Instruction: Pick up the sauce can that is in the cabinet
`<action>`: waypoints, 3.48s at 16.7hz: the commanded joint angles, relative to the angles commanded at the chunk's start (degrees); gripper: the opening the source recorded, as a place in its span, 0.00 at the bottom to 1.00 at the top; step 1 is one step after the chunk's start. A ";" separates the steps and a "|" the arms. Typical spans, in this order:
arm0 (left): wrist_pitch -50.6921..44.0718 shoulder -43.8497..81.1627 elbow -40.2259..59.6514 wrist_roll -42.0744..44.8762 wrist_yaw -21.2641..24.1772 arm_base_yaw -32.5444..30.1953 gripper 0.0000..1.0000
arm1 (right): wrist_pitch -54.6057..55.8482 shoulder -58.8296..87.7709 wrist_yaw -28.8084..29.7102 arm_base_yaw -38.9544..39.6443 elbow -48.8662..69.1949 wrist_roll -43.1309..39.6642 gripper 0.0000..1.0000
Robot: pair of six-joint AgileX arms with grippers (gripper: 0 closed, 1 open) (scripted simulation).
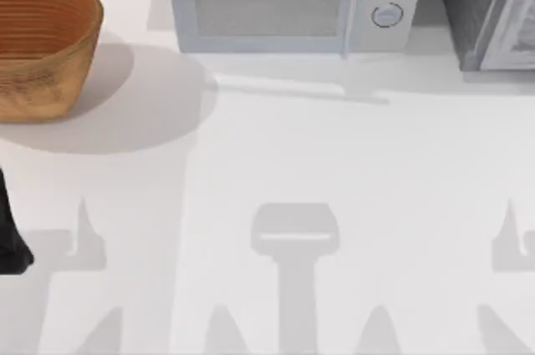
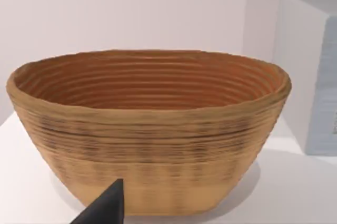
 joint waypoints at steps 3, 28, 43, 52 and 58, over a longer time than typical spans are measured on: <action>0.00 0.00 0.00 0.00 0.00 0.00 1.00 | -0.15 0.58 0.07 0.11 0.63 0.02 1.00; 0.00 0.00 0.00 0.00 0.00 0.00 1.00 | -23.84 75.81 11.24 10.54 99.49 0.90 1.00; 0.00 0.00 0.00 0.00 0.00 0.00 1.00 | -22.85 79.82 14.23 12.79 102.12 1.23 1.00; 0.00 0.00 0.00 0.00 0.00 0.00 1.00 | -21.66 91.88 11.83 10.32 113.14 1.24 1.00; 0.00 0.00 0.00 0.00 0.00 0.00 1.00 | -21.63 92.12 11.78 10.27 113.37 1.23 0.85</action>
